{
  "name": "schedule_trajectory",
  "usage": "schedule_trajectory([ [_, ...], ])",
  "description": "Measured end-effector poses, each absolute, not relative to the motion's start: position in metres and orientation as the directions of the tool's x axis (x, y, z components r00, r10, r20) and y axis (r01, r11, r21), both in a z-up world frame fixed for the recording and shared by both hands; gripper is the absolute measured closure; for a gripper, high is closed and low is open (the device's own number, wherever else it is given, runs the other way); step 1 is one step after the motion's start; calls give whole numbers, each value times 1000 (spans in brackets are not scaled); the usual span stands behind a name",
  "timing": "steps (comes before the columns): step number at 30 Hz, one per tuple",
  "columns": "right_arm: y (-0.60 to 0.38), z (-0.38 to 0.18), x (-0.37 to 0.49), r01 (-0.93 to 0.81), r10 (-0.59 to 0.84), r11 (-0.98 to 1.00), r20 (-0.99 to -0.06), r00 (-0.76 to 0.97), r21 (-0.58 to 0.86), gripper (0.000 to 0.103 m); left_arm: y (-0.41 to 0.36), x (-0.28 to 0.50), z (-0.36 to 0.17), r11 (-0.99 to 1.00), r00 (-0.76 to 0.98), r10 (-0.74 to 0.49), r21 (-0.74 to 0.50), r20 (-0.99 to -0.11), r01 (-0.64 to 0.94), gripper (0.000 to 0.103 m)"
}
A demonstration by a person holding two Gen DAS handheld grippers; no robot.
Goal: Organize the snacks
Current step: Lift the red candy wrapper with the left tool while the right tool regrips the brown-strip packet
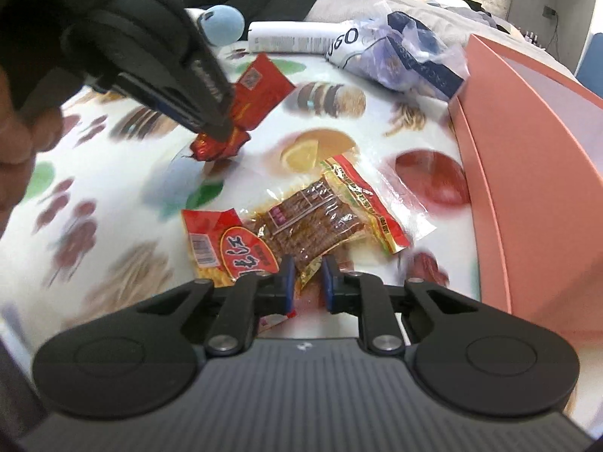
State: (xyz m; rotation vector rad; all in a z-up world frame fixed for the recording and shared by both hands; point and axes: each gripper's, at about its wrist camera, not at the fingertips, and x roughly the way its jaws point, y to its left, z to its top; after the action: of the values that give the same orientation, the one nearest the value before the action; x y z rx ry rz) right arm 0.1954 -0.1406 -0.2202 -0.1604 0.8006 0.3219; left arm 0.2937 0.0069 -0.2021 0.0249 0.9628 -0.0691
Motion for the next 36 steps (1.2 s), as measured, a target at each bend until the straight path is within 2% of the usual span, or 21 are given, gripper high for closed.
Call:
schedule_trajectory([
  [10,-164,-213,140,-344,225,939,-744,629,-7,87,11,215,-204,994,550,-107,-107,-829,33,83],
  [15,-182,-212,135,-335,236,942,-761,604,26,84,10,195,-207,991,545,-127,-134,-829,26,83],
  [17,-186,-212,134,-331,238,943,-761,603,33,78,11,194,-208,989,546,-132,-145,-827,19,83],
  [18,-189,-213,134,-323,237,945,-762,602,39,66,12,194,-207,989,548,-134,-149,-826,18,83],
  [19,-191,-212,134,-315,238,948,-763,601,48,45,12,194,-207,988,548,-136,-152,-825,17,83],
  [20,-194,-212,134,-303,242,951,-761,602,62,35,13,194,-206,988,547,-140,-156,-825,17,83],
  [21,-197,-212,134,-285,245,955,-754,609,80,18,13,194,-205,987,547,-143,-158,-825,19,83],
  [30,-195,-212,144,-229,283,958,-707,648,174,16,17,191,-202,983,558,-155,-183,-815,5,83],
  [36,-179,-226,156,-204,218,973,-725,653,108,16,22,187,-204,981,558,-164,-196,-814,1,83],
])
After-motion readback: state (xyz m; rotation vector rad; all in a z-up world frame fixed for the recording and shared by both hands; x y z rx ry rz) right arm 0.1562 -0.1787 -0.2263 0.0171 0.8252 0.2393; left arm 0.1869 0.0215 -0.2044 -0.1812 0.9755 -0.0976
